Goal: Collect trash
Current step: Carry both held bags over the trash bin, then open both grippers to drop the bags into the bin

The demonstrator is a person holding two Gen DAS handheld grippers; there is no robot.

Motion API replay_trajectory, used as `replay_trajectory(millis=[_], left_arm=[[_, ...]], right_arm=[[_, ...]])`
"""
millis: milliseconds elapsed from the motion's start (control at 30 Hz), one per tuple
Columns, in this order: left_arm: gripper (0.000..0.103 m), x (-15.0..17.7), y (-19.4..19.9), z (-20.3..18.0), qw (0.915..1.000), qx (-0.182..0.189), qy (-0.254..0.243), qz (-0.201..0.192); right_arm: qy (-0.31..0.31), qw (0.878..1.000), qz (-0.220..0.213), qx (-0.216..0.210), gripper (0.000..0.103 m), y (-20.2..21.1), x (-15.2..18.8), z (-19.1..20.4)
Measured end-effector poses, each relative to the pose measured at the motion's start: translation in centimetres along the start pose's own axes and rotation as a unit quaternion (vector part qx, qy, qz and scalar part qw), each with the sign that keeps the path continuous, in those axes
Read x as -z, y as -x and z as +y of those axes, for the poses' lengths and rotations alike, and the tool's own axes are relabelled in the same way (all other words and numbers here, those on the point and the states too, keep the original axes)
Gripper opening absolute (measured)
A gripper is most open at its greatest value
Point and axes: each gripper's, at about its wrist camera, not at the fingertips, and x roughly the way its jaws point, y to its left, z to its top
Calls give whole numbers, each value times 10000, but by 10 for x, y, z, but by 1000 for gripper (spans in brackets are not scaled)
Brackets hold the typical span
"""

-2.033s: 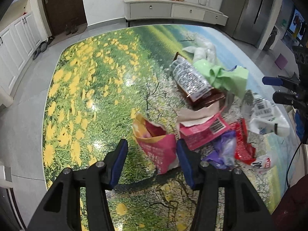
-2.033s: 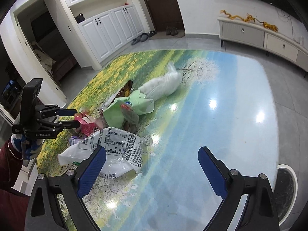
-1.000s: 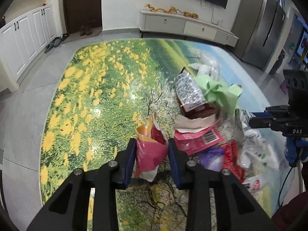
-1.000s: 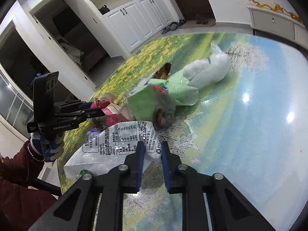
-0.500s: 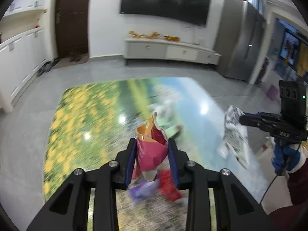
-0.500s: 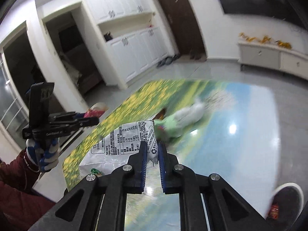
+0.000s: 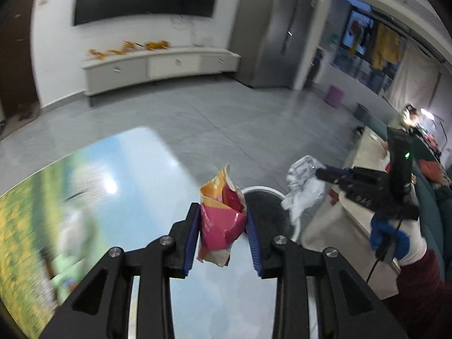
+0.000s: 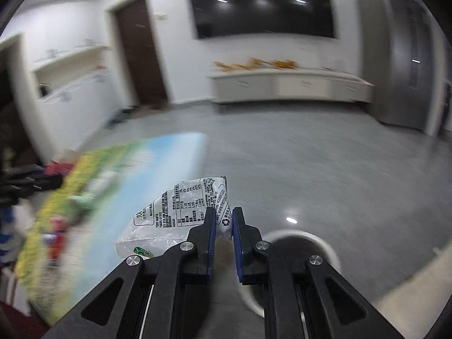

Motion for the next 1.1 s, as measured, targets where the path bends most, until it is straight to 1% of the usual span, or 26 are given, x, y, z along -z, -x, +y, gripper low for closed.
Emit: replay_trajectory(millis=[33, 100, 133, 200, 300, 400, 467, 533, 600, 667, 700, 733, 767, 867, 967, 1067, 1100], left_arm=[[30, -6, -11, -7, 9999, 49, -45, 76], [30, -21, -48, -26, 9992, 195, -112, 320], [30, -25, -59, -31, 9989, 233, -118, 391], [30, -34, -89, -45, 9976, 325, -99, 598], [31, -44, -126, -59, 9958, 386, -50, 830], [33, -49, -157, -66, 9937, 445, 53, 1023], [33, -52, -173, -68, 9929, 478, 114, 1085], [34, -55, -191, -71, 9914, 535, 179, 1183], [35, -57, -209, -71, 9896, 586, 287, 1283], [35, -57, -220, -71, 9873, 664, 385, 1392], [35, -57, -224, -69, 9856, 733, 457, 1457], [35, -57, -225, -68, 9847, 768, 493, 1487], [35, -56, -224, -66, 9839, 803, 519, 1507], [35, -55, -211, -63, 9859, 792, 454, 1403], [35, -57, -183, -56, 9886, 764, 430, 1226], [35, -65, -146, -50, 9930, 648, 362, 920], [35, -69, -124, -45, 9951, 585, 308, 739]], right_arm=[[-98, 9998, 78, 162, 11, -6, 4, -12], [-276, 9980, 242, 511, 11, -20, 13, -36], [-319, 9968, 315, 661, 11, -26, 17, -45], [-428, 9940, 477, 891, 11, -41, 23, -63], [-608, 9902, 676, 1055, 12, -61, 32, -85], [-767, 9879, 802, 1086, 12, -73, 39, -101], [-869, 9859, 874, 1129, 12, -82, 42, -110], [-911, 9845, 939, 1165, 15, -89, 45, -113], [-940, 9835, 974, 1195, 15, -96, 46, -112], [-987, 9829, 1000, 1192, 21, -102, 46, -114], [-1000, 9823, 1011, 1223, 31, -103, 46, -115], [-1011, 9818, 1010, 1248, 40, -103, 46, -117], [-1034, 9817, 994, 1250, 41, -103, 47, -117], [-1065, 9819, 961, 1238, 41, -98, 47, -116], [-1072, 9832, 861, 1201, 42, -86, 43, -111], [-1042, 9860, 648, 1132, 42, -65, 32, -101], [-1018, 9871, 561, 1102, 42, -58, 29, -98]])
